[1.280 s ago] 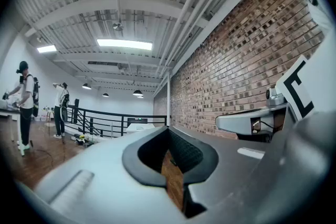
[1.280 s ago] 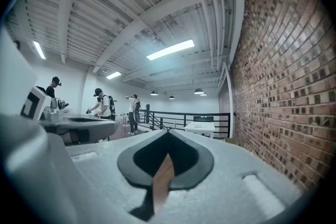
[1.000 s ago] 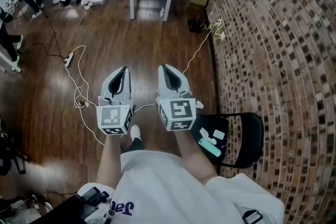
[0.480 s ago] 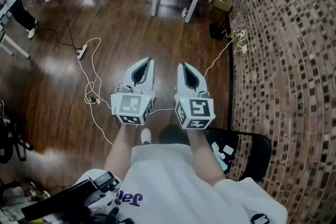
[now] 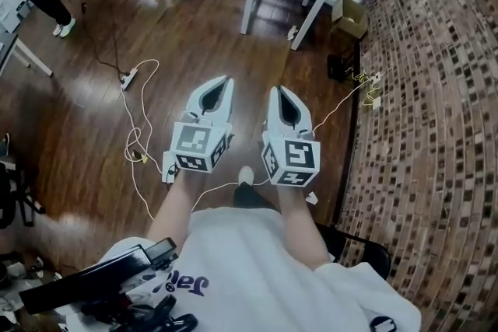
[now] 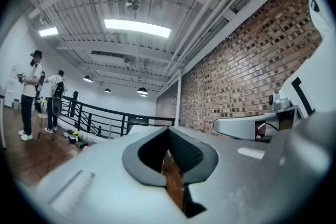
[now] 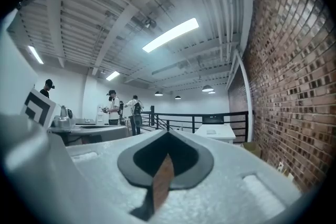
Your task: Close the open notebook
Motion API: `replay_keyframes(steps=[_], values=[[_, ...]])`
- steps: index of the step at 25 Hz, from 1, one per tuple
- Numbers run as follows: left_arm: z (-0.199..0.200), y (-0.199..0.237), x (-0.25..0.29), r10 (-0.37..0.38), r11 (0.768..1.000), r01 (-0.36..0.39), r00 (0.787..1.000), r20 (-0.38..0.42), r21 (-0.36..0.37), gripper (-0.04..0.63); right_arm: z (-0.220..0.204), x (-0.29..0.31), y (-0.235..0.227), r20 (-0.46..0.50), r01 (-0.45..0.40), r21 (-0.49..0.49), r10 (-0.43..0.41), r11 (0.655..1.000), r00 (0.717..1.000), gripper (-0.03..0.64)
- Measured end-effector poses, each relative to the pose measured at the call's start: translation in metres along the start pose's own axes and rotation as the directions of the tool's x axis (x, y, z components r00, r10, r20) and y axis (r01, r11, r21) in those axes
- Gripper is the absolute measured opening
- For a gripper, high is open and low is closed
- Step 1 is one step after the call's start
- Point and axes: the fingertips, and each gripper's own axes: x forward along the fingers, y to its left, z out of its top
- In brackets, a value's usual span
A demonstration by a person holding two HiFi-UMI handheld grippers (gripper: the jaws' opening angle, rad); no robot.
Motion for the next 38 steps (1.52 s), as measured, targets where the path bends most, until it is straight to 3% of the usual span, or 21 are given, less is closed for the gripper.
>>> replay_keyframes(steps=[6, 10, 14, 20, 25, 29, 33, 38], values=[[0.015, -0.015, 0.111, -0.009, 0.999, 0.008, 1.000, 0.021, 0.042, 0.017, 0.039, 0.067, -0.106, 0.078, 0.029, 0.009, -0.030, 1.000, 0.996, -0.012], [0.019, -0.012, 0.163, 0.013, 0.998, -0.014, 1.000, 0.015, 0.060, 0.017, 0.035, 0.113, -0.148, 0.055, 0.006, 0.029, -0.008, 1.000, 0.998, -0.012], [0.006, 0.011, 0.189, 0.056, 0.998, -0.056, 0.998, -0.024, 0.033, 0.017, 0.018, 0.150, -0.147, 0.011, -0.045, 0.037, 0.045, 0.998, 0.999, -0.012], [-0.004, 0.061, 0.253, 0.072, 0.997, -0.072, 0.997, -0.014, 0.004, 0.017, 0.006, 0.228, -0.148, -0.013, -0.093, 0.020, 0.093, 0.995, 0.996, -0.012], [0.003, 0.117, 0.332, 0.059, 0.998, -0.058, 0.998, 0.001, 0.036, 0.017, -0.001, 0.323, -0.164, -0.025, -0.075, 0.020, 0.075, 0.997, 0.997, -0.012], [0.026, 0.171, 0.401, 0.023, 0.998, -0.025, 0.999, 0.037, 0.062, 0.017, 0.016, 0.410, -0.171, -0.007, -0.056, 0.010, 0.056, 0.998, 0.998, -0.012], [0.040, 0.220, 0.461, 0.005, 0.999, -0.007, 0.999, 0.051, 0.044, 0.017, 0.037, 0.475, -0.175, 0.023, -0.035, -0.012, 0.035, 0.999, 0.999, -0.012], [0.025, 0.231, 0.542, -0.056, 0.998, 0.055, 0.998, 0.010, 0.020, 0.017, 0.034, 0.530, -0.223, -0.012, 0.024, -0.016, -0.024, 1.000, 1.000, -0.012]])
